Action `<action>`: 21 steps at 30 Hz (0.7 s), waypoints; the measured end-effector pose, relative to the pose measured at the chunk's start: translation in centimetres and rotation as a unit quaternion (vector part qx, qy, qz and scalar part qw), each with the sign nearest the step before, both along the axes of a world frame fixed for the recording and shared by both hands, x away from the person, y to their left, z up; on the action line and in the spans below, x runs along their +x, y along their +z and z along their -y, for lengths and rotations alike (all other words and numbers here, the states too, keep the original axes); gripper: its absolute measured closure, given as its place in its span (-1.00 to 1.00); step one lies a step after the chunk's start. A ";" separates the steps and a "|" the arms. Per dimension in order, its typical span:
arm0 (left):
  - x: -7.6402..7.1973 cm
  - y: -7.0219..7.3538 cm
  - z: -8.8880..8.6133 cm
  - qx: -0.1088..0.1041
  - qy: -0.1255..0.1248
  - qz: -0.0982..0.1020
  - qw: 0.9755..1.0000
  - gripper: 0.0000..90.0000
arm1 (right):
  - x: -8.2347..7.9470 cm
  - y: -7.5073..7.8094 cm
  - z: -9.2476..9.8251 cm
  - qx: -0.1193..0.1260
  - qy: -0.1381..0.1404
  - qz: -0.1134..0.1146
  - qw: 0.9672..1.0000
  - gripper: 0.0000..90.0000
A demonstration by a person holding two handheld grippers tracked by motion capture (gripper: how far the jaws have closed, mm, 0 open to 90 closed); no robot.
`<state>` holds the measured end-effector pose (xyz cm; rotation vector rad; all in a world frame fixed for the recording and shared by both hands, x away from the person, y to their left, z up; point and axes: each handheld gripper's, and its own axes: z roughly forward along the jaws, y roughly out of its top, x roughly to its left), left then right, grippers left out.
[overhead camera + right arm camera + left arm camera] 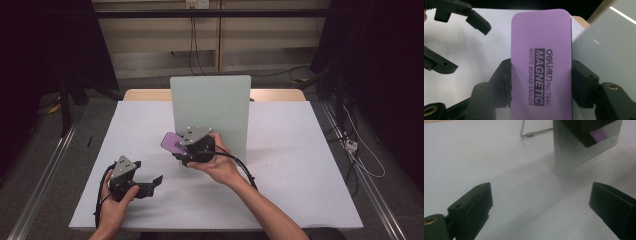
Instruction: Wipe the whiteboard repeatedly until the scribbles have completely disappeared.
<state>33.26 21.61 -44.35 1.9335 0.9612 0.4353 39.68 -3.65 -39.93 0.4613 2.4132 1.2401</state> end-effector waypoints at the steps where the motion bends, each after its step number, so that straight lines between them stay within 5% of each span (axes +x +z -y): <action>1: -0.1 0.0 0.0 -0.001 0.000 0.000 1.000 -0.89 | 0.0 -0.3 -0.4 -0.001 0.005 -0.003 1.000 -0.08; 12: 0.0 0.0 0.0 0.001 -0.001 -0.001 1.000 -0.89 | -0.9 -3.5 -3.1 -0.038 0.036 -0.026 0.998 -0.07; 21: 0.1 0.0 -0.2 0.001 0.000 -0.001 1.000 -0.89 | -0.5 -1.6 -1.5 -0.019 0.021 -0.006 1.000 -0.08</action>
